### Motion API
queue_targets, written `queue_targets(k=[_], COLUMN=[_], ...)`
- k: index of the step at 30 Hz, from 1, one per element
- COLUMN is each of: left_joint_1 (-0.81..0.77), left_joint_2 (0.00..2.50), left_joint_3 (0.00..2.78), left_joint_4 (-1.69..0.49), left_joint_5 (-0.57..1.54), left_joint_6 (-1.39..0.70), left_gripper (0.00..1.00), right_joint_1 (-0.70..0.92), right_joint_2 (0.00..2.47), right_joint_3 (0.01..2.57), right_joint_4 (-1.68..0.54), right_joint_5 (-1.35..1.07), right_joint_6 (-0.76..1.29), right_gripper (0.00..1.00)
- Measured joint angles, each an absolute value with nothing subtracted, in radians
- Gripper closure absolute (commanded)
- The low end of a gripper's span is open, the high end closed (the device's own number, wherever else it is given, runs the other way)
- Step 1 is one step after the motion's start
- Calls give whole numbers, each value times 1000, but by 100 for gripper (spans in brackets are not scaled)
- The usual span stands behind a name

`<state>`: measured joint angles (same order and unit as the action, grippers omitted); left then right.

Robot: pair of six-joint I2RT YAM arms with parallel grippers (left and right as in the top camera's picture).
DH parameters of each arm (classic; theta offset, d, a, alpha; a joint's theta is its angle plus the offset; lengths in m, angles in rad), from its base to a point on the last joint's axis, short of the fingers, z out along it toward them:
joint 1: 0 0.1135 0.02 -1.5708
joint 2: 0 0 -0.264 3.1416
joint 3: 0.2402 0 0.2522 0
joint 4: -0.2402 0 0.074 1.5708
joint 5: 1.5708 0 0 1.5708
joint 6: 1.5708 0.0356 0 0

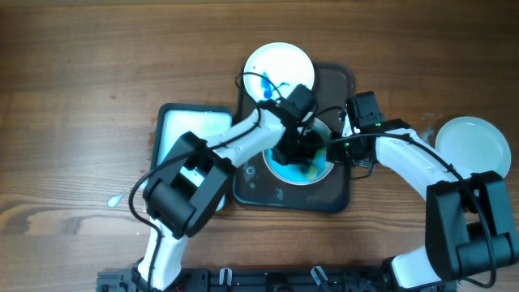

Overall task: Clean dirty plates on tray and stack at the side
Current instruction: 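Scrub the center plate with the sponge while right gripper holds its rim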

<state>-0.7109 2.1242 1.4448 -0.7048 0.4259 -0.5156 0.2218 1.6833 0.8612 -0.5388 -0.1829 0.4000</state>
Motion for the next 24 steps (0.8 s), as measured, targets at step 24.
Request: queue_targets(k=[24], left_joint_1=[-731], left_joint_2=[2166], left_joint_3=[1473], left_joint_4=[-614], left_joint_5=[490], left_joint_6=[-486], left_gripper=[96], right_joint_1=[222], right_joint_2=[1683], right_joint_3=[862], right_joint_4=[-549], right_joint_5=[-191], right_joint_6=[404], right_gripper=[96])
